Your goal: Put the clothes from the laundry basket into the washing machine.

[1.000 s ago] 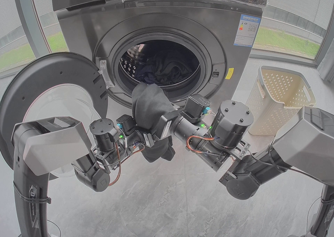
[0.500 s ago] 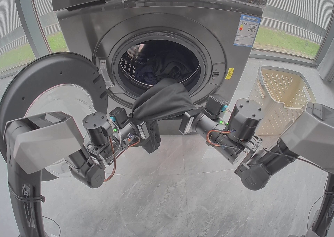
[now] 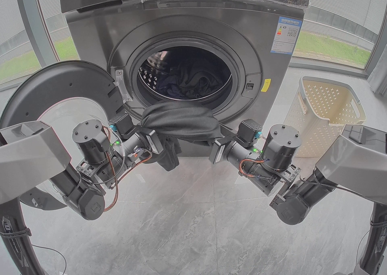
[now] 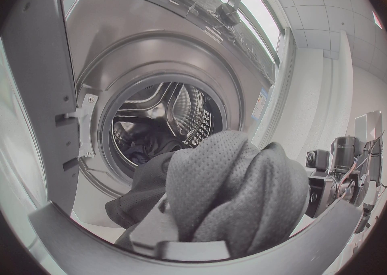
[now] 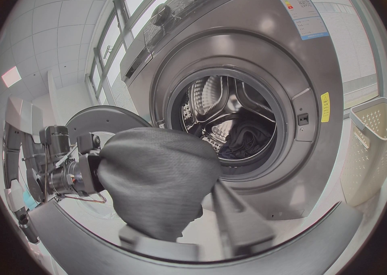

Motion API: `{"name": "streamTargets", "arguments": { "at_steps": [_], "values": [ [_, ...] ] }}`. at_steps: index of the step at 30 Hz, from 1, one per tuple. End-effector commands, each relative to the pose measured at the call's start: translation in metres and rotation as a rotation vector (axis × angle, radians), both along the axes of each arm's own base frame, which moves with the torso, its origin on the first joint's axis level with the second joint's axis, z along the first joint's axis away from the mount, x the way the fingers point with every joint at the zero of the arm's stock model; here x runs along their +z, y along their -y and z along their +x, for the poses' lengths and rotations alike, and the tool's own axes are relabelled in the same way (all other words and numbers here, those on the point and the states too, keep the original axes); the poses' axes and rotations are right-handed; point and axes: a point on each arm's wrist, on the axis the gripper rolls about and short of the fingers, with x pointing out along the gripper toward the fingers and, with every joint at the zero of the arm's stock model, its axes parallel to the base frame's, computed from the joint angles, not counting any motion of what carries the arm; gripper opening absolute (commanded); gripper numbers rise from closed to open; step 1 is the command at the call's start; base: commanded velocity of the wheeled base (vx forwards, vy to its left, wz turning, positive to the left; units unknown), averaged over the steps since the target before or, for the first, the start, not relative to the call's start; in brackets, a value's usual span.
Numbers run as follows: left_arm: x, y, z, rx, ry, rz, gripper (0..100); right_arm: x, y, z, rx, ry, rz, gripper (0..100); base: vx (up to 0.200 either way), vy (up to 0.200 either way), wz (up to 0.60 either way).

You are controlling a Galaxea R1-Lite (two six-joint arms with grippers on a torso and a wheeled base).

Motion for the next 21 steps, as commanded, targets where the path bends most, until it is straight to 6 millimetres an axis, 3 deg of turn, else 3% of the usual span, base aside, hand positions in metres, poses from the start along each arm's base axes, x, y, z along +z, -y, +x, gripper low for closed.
{"name": "streamTargets", "arguments": {
  "at_steps": [1,5,11,15,20,21],
  "values": [
    [0.016,-0.003,-0.006,0.0,0.043,-0.024,0,0.004,0.006,-0.01,0.008,-0.014,-0.013,100,0.0,0.0,0.0],
    [0.03,-0.008,-0.025,-0.007,0.06,-0.029,0,-0.005,0.045,-0.062,0.12,-0.074,-0.167,100,0.0,0.0,0.0],
    [0.032,-0.021,-0.058,-0.022,0.02,-0.02,0,-0.012,0.08,-0.101,0.162,-0.141,-0.231,100,0.0,0.0,0.0],
    [0.028,-0.023,-0.059,-0.002,0.025,0.026,0,-0.006,0.095,-0.105,0.124,-0.108,-0.173,100,0.0,0.0,0.0],
    [0.018,-0.028,-0.067,0.003,-0.002,0.074,0,-0.001,0.121,-0.084,-0.007,-0.117,-0.117,100,0.0,0.0,0.0],
    [0.015,-0.028,-0.072,-0.006,-0.016,0.085,0,-0.001,0.135,-0.076,-0.067,-0.121,-0.114,100,0.0,0.0,0.0]
  ]
}}
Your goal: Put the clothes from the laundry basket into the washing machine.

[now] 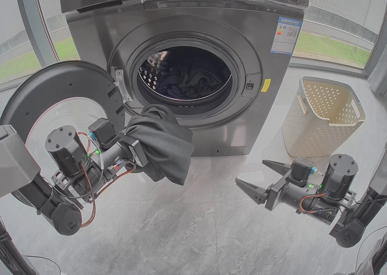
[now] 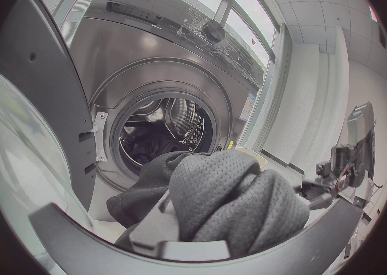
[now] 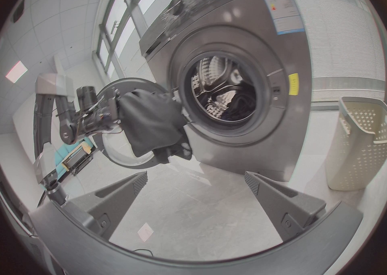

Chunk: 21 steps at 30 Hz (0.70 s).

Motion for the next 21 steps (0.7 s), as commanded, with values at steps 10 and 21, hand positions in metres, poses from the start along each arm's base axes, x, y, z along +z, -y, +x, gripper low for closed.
{"name": "streamTargets", "arguments": {
  "at_steps": [10,21],
  "values": [
    [-0.007,-0.006,-0.036,-0.062,-0.036,0.058,0,0.018,0.054,0.024,-0.22,0.059,0.06,100,0.04,0.0,0.0],
    [-0.011,0.002,-0.041,-0.103,-0.051,0.071,0,0.009,0.043,0.027,-0.194,0.035,0.046,100,0.2,0.0,0.0]
  ]
}}
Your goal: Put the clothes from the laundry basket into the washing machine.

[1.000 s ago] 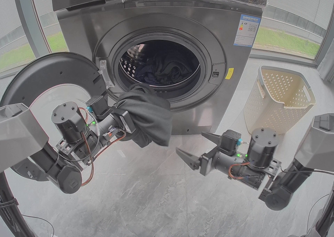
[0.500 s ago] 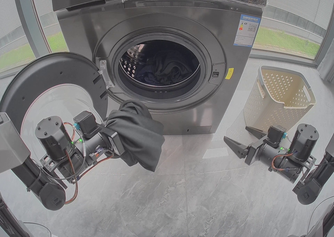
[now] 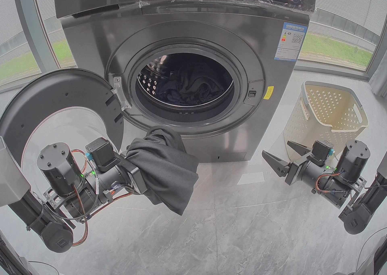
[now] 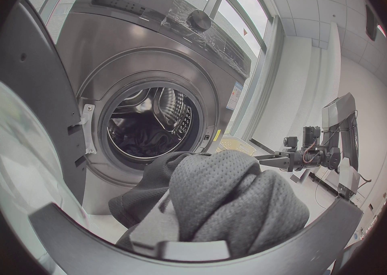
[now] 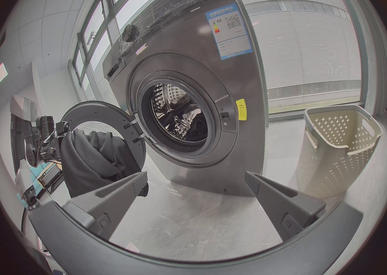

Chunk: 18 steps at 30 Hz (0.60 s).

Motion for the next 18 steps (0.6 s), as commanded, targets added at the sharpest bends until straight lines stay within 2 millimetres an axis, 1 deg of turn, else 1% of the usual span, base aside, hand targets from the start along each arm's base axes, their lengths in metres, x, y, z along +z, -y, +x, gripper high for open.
{"name": "streamTargets", "arguments": {
  "at_steps": [1,9,15,17,18],
  "values": [
    [0.0,0.002,-0.002,-0.01,0.003,-0.002,0,-0.006,-0.002,0.003,0.003,-0.018,-0.008,100,0.2,0.0,0.0],
    [-0.004,0.007,-0.003,-0.027,-0.009,0.005,0,-0.006,-0.003,0.001,0.008,-0.021,-0.012,100,0.2,0.0,0.0],
    [-0.005,0.008,-0.004,-0.032,-0.013,0.007,0,-0.008,-0.012,-0.005,0.046,-0.027,-0.016,100,0.2,0.0,0.0],
    [-0.007,0.008,-0.004,-0.033,-0.02,0.011,0,-0.007,-0.017,-0.009,0.068,-0.026,-0.015,100,0.2,0.0,0.0],
    [-0.008,0.009,-0.004,-0.035,-0.025,0.014,0,-0.007,-0.022,-0.014,0.092,-0.028,-0.017,100,0.2,0.0,0.0]
  ]
}}
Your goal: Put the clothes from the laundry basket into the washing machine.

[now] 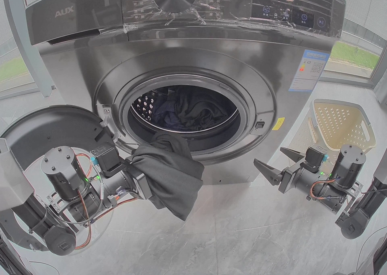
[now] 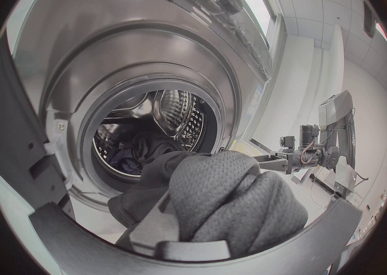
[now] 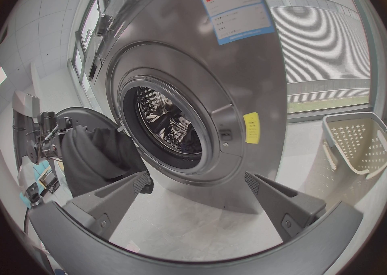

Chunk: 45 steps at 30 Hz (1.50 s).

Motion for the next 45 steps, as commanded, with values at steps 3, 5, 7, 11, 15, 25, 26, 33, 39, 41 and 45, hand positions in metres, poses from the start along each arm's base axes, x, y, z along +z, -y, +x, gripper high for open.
{"name": "streamTargets", "arguments": {
  "at_steps": [3,5,7,11,15,25,26,33,39,41,45],
  "values": [
    [-0.007,0.005,-0.002,-0.02,-0.019,0.011,0,-0.001,-0.013,-0.013,0.061,-0.009,-0.006,100,0.133,0.0,0.0],
    [-0.012,0.009,-0.002,-0.029,-0.035,0.023,0,-0.001,-0.016,-0.015,0.062,-0.01,-0.008,100,0.0,0.0,0.0],
    [-0.013,0.009,-0.002,-0.029,-0.036,0.026,0,-0.002,-0.018,-0.017,0.068,-0.011,-0.009,100,0.0,0.0,0.0],
    [-0.016,0.023,-0.008,-0.084,-0.053,0.026,0,-0.004,-0.023,-0.024,0.097,-0.026,-0.016,100,0.0,0.0,0.0],
    [-0.033,0.046,0.003,-0.082,-0.082,0.041,0,-0.004,-0.024,-0.027,0.108,-0.026,-0.014,100,0.0,0.0,0.0],
    [-0.056,0.084,0.085,-0.01,-0.012,-0.044,0,-0.003,-0.026,-0.032,0.123,-0.028,-0.016,100,0.0,0.0,0.0],
    [-0.058,0.087,0.093,-0.001,-0.003,-0.053,0,-0.003,-0.026,-0.032,0.123,-0.028,-0.016,100,0.0,0.0,0.0],
    [-0.062,0.1,0.133,0.054,0.02,-0.073,0,-0.003,-0.027,-0.032,0.126,-0.027,-0.015,100,0.0,0.0,0.0],
    [-0.055,0.105,0.166,0.121,0.038,-0.085,0,-0.005,-0.027,-0.032,0.128,-0.032,-0.019,100,0.0,0.0,0.0],
    [-0.055,0.103,0.178,0.138,0.035,-0.082,0,-0.005,-0.027,-0.032,0.128,-0.033,-0.019,100,0.0,0.0,0.0],
    [-0.052,0.105,0.201,0.158,0.04,-0.087,0,-0.006,-0.027,-0.032,0.123,-0.037,-0.02,100,0.0,0.0,0.0]
  ]
}}
